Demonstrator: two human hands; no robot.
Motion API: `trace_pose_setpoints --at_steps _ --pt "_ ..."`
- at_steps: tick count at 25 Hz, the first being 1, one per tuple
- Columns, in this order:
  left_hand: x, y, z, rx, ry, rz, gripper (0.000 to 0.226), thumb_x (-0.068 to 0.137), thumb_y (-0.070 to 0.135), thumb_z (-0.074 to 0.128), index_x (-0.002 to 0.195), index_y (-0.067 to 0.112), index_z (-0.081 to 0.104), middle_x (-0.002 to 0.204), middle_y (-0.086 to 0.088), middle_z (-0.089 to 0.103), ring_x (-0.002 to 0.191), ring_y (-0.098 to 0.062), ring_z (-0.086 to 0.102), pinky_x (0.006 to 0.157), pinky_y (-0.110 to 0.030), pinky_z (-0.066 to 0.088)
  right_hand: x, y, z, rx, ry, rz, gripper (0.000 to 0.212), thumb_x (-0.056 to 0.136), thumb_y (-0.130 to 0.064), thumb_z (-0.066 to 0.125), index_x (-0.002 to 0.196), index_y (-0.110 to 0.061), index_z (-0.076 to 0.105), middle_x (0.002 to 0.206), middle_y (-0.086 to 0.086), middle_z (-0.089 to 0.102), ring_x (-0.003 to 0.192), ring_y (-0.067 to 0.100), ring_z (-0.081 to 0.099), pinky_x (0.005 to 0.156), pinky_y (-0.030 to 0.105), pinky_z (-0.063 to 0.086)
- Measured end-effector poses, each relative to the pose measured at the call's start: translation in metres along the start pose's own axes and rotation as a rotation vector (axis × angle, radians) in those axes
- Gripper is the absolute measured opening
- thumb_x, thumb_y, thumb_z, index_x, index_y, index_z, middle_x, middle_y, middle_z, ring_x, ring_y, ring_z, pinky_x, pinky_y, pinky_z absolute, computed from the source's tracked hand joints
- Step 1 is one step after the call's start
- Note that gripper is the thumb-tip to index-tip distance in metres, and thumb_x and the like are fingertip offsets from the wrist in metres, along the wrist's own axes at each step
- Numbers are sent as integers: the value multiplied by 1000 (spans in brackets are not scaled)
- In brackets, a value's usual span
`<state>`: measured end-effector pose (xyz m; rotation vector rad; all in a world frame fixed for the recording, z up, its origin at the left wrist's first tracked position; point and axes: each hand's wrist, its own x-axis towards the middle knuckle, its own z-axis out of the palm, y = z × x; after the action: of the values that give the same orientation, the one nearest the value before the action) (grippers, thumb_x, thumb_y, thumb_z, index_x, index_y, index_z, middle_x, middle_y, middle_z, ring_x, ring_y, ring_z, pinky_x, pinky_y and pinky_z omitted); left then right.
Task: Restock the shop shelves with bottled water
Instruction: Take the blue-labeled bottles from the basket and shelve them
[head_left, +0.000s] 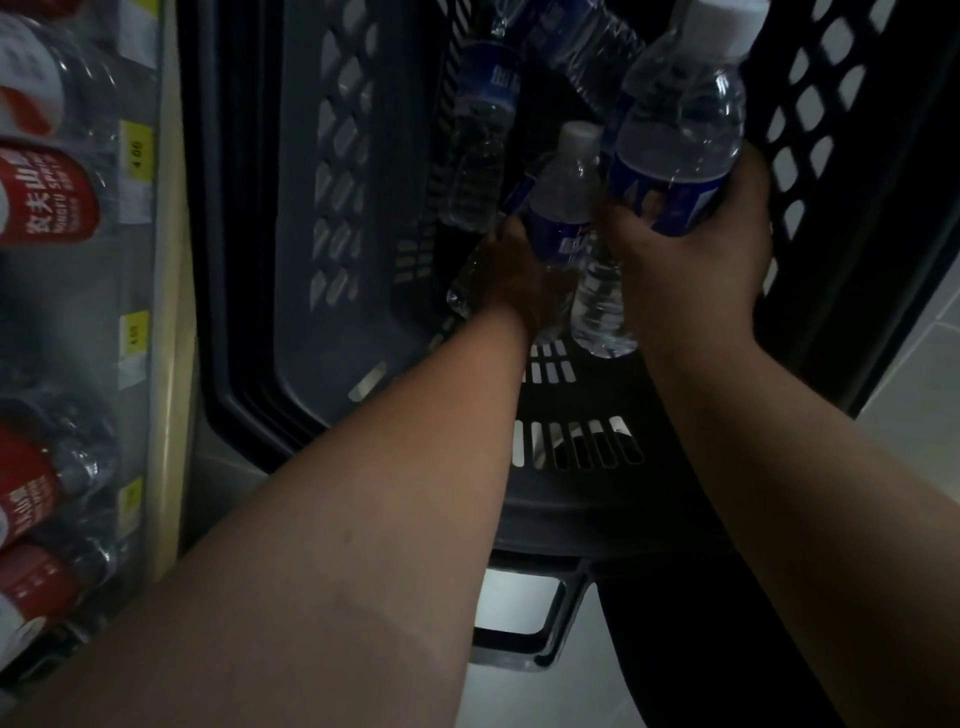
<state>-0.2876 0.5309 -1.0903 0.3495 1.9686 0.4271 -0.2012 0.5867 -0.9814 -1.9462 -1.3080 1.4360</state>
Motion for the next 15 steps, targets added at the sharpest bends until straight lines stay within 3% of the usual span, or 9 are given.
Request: trace_pose_setpoints --at_steps 3,7,9,12,15 --pt "9 -4 0 -134 19 -87 83 55 57 78 129 29 51 125 2 62 113 -19 61 95 -48 51 -3 -2 -2 -9 -8 -5 65 74 -17 81 130 -21 47 114 -13 62 103 -3 62 85 19 55" --pt "-5 15 -23 -233 22 -93 71 72 18 83 133 14 47 136 -10 56 125 -25 53 105 -47 44 -8 -6 -3 -38 -43 -2 64 76 -20 81 130 -25 47 110 -19 57 108 -2 59 85 12 52" --pt "-17 24 -39 -241 59 -23 72 72 13 84 133 8 46 135 -12 57 124 -25 54 105 -44 44 -11 -9 -7 -43 -67 6 64 76 -21 80 129 -27 46 112 -17 59 107 -2 61 84 18 55" --pt "-45 39 -73 -227 57 39 62 74 15 83 127 5 52 122 -7 64 109 -16 59 88 -26 45 -21 -23 -17 -66 -120 39 65 77 -24 79 132 -27 45 106 -16 60 96 -4 62 74 16 56" --pt "-89 53 -118 -232 21 138 56 75 15 83 123 10 54 98 10 61 86 2 59 70 -6 44 -44 -55 -33 -97 -232 66 62 77 -24 77 131 -26 46 99 -17 57 87 -7 59 60 10 48"
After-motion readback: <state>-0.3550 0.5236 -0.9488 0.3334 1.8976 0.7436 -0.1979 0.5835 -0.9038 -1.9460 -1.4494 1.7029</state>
